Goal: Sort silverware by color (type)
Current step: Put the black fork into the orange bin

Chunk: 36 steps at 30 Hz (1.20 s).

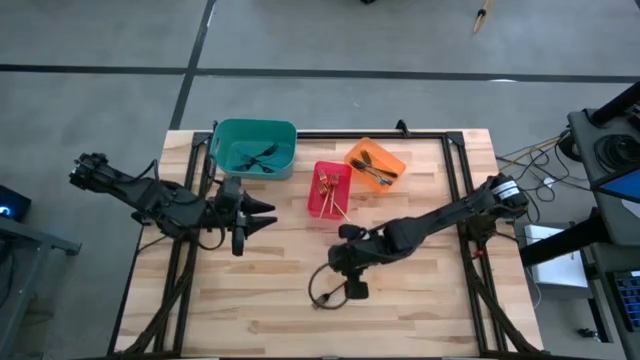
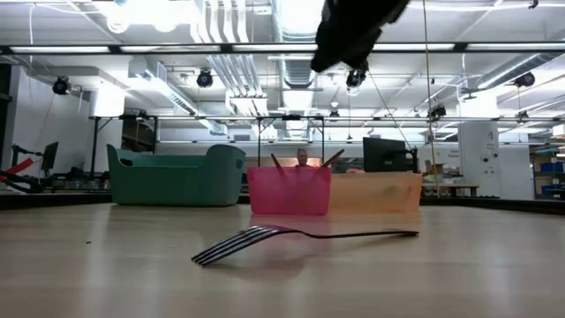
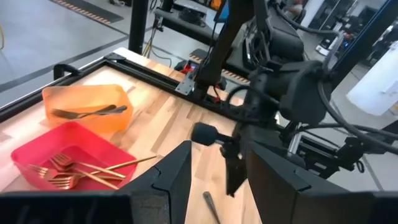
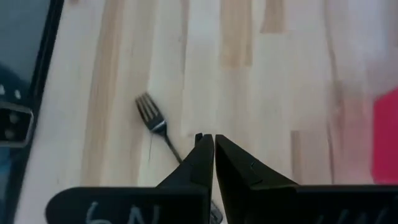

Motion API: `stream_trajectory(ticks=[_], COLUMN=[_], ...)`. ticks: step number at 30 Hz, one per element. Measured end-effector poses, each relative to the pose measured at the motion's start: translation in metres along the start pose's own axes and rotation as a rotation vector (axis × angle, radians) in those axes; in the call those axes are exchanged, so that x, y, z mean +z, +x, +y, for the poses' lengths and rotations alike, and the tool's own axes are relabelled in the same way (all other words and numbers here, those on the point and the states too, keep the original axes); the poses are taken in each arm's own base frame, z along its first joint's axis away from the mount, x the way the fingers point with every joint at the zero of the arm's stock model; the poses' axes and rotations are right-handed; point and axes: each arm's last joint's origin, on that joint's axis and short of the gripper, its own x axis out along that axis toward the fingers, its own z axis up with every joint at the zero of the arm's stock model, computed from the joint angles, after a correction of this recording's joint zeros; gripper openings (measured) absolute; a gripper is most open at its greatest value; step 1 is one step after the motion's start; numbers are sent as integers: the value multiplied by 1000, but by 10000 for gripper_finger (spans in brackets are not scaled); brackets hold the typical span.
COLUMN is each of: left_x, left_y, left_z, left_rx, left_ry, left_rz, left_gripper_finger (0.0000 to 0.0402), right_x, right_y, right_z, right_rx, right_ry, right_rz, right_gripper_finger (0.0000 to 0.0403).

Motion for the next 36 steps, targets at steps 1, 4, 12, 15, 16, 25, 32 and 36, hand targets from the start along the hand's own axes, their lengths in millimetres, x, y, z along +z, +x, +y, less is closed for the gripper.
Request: stream_trajectory(ticks=[1, 4, 12, 15, 16, 25, 32, 36], left_x=[0, -1, 1, 3, 3, 11, 11, 10], left_y=[0, -1, 1, 2, 2, 8, 9, 9], left_z=[1, 1, 5, 8, 9, 24, 28, 27], left_rx=[3, 8, 81, 151, 174, 313, 332, 305], left_ry=[0, 4, 9, 2, -4, -35, -39, -52], left_rz=[5, 10, -27, -67, -82, -148, -137, -118], left_gripper_finger=[130, 130, 130, 130, 130, 130, 130, 130], right_x=[-4, -22, -78, -92, -96, -100, -88, -82], right_y=[4, 17, 37, 42, 43, 42, 43, 45], right_z=[1, 1, -7, -8, -9, -16, -13, -14], right_rx=[6, 95, 168, 170, 168, 153, 134, 67], right_ry=[-23, -41, -87, -105, -119, -198, -274, -231], right_rz=[3, 11, -91, -60, -46, -54, -197, -268], right_gripper_finger=[8, 8, 8, 9, 9, 79, 170, 198])
